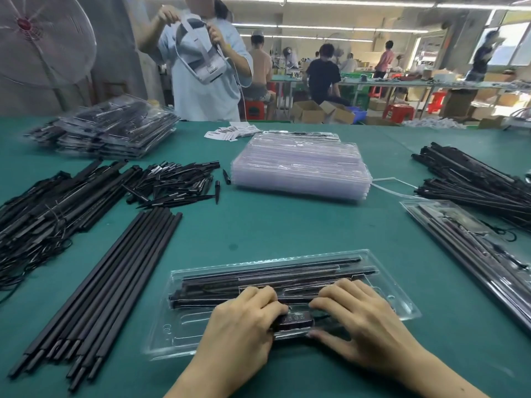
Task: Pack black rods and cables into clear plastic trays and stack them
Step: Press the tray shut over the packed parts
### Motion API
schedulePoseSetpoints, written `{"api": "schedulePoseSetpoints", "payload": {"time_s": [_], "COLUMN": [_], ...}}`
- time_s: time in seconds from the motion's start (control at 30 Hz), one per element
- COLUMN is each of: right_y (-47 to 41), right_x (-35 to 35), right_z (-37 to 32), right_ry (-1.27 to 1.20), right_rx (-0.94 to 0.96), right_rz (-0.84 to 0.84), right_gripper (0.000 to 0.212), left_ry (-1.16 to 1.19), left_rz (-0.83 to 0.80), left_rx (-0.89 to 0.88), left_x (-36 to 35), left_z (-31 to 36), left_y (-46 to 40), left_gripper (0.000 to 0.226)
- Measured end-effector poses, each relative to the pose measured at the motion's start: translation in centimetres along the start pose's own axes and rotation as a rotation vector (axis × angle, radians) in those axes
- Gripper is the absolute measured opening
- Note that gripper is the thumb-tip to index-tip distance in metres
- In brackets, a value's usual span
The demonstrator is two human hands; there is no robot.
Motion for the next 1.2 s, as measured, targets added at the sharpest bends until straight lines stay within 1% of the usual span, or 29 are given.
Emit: {"api": "schedulePoseSetpoints", "payload": {"time_s": [0.2, 0.27, 0.33, 0.43, 0.47, 0.57, 0.6, 0.63, 0.67, 0.7, 0.73, 0.8, 0.9, 1.0, 1.1, 1.2], "right_y": [-0.5, -1.1, -2.1, -3.3, -3.5, -3.4, -3.4, -3.5, -3.6, -3.7, -3.7, -3.6, -3.7, -3.8, -4.1, -4.3], "right_x": [-0.2, -0.6, -1.1, -1.5, -1.6, -1.8, -1.7, -1.7, -1.6, -1.5, -1.5, -1.5, -1.7, -2.2, -2.4, -2.4], "right_z": [-0.7, -1.1, -1.4, -1.8, -1.9, -2.1, -2.1, -2.2, -2.3, -2.4, -2.5, -2.7, -2.9, -3.0, -2.8, -2.8], "right_ry": [-0.09, -0.096, -0.066, -0.017, -0.011, 0.021, 0.041, 0.063, 0.084, 0.104, 0.12, 0.144, 0.186, 0.209, 0.204, 0.181], "right_rx": [0.052, 0.043, 0.036, 0.081, 0.105, 0.176, 0.187, 0.194, 0.202, 0.218, 0.238, 0.26, 0.235, 0.261, 0.304, 0.322], "right_rz": [-0.102, -0.134, -0.129, -0.084, -0.078, -0.066, -0.046, -0.016, 0.018, 0.054, 0.087, 0.138, 0.187, 0.18, 0.155, 0.131], "right_gripper": [0.026, 0.029, 0.026, 0.009, 0.006, 0.008, 0.011, 0.014, 0.017, 0.019, 0.021, 0.03, 0.048, 0.047, 0.046, 0.039], "left_ry": [-0.065, -0.051, -0.024, -0.044, -0.061, -0.148, -0.171, -0.163, -0.18, -0.217, -0.261, -0.339, -0.424, -0.455, -0.435, -0.36], "left_rz": [-0.078, -0.035, -0.015, -0.051, -0.058, -0.076, -0.073, -0.031, 0.022, 0.066, 0.113, 0.176, 0.252, 0.306, 0.304, 0.275], "left_rx": [0.07, 0.073, 0.113, 0.117, 0.117, 0.132, 0.12, 0.089, 0.018, -0.042, -0.082, -0.137, -0.168, -0.217, -0.237, -0.284], "left_x": [-0.7, -0.6, -0.1, 0.3, 0.3, 0.5, 0.5, 0.4, 0.4, 0.3, 0.1, -0.3, -0.4, -0.5, -0.5, -0.4], "left_z": [0.2, -0.1, -0.6, -1.0, -1.1, -0.7, -0.2, 0.4, 1.2, 1.7, 1.9, 1.8, 1.0, 0.4, 0.3, 0.2], "left_y": [-0.8, -1.1, -1.7, -2.2, -2.2, -2.0, -1.9, -1.7, -1.6, -1.5, -1.5, -1.4, -1.5, -1.6, -1.7, -1.9], "left_gripper": [0.023, 0.023, 0.023, 0.029, 0.031, 0.027, 0.027, 0.03, 0.028, 0.018, 0.014, 0.031, 0.054, 0.059, 0.056, 0.034]}}
Point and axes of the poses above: each hand's wrist, its own y-axis away from the middle knuckle, its own x-axis out of the back of the hand, z = x × y, the point moved 4 cm from there along -y, towards the middle knuckle, and after that the axes turned 12 degrees about z, right-handed, at the moved point
